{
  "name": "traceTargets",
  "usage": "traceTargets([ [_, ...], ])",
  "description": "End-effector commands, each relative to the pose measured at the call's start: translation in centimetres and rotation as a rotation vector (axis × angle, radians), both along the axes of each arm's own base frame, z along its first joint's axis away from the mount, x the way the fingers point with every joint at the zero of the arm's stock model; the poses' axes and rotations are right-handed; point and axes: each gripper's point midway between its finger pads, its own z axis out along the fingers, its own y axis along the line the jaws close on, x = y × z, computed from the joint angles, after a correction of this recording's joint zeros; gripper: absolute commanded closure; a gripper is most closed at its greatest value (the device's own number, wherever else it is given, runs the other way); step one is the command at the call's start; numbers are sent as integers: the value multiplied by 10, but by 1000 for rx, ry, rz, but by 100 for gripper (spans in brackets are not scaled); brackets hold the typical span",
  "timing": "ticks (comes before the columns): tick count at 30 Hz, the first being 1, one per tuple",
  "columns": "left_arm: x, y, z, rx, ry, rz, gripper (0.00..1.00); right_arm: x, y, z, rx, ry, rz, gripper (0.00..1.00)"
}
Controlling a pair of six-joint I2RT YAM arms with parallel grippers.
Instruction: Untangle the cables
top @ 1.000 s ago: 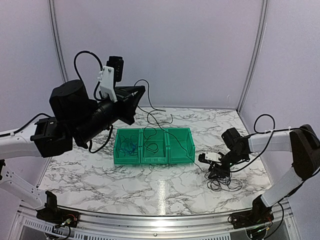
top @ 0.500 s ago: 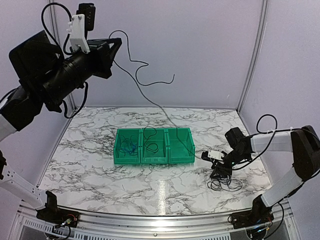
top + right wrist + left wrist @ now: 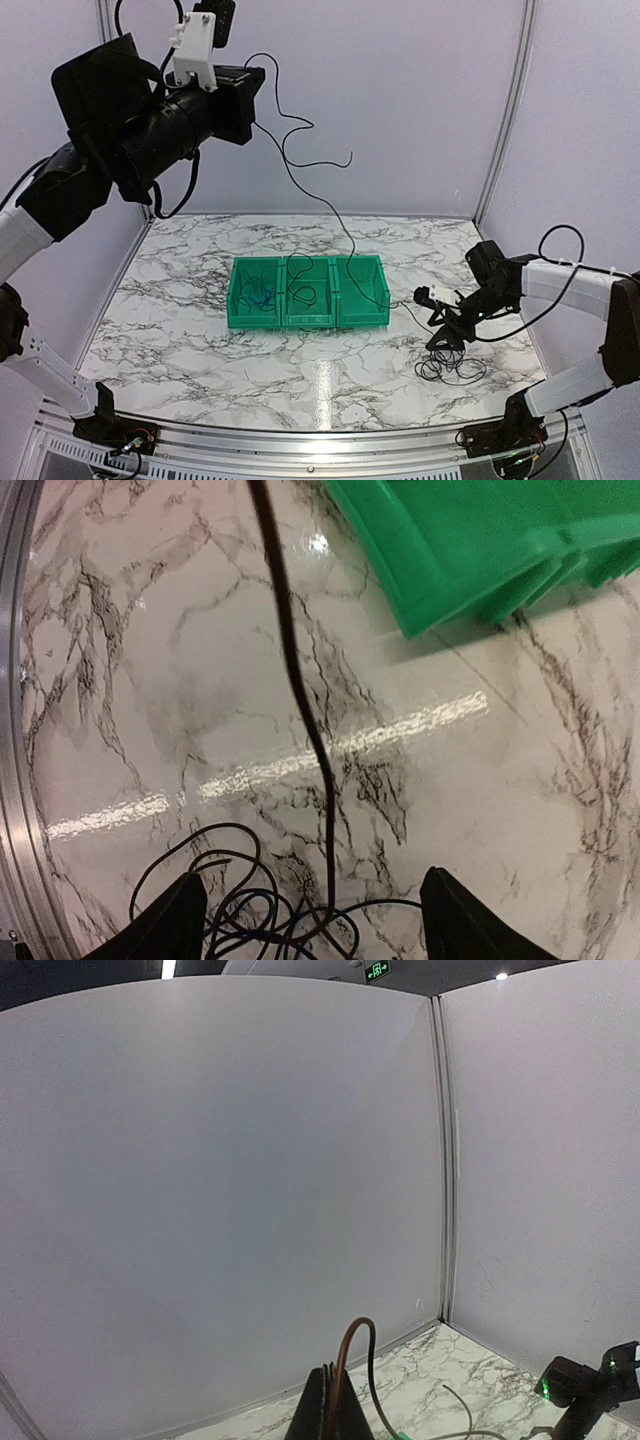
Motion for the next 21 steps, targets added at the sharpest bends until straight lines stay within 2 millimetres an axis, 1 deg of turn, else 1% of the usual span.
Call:
traceTargets([
  [1, 6, -5, 12, 12, -21, 24, 100, -2, 20, 57, 155, -77, 61, 23],
  [3, 7, -6, 24, -3, -37, 30, 100, 1, 17, 55, 138, -112, 47, 20],
  [4, 8, -7, 31, -9, -48, 34, 100, 2, 13, 49, 116, -119, 36, 20],
  [7, 6, 0, 59, -39, -95, 51, 100, 1, 6, 33, 70, -102, 26, 20],
  [11, 3, 12, 91, -68, -155, 81, 100, -3, 7, 24, 79, -82, 17, 20],
  [14, -2, 18, 107, -117, -186, 71, 100, -3, 10, 16, 102, -75, 0, 21],
  [19, -8, 32, 123, -170, -211, 69, 100, 15, -4, -11, -5, -46, -60, 34],
  [21, -8, 33, 124, -180, -216, 71, 100, 21, -9, -21, -41, -35, -92, 40],
])
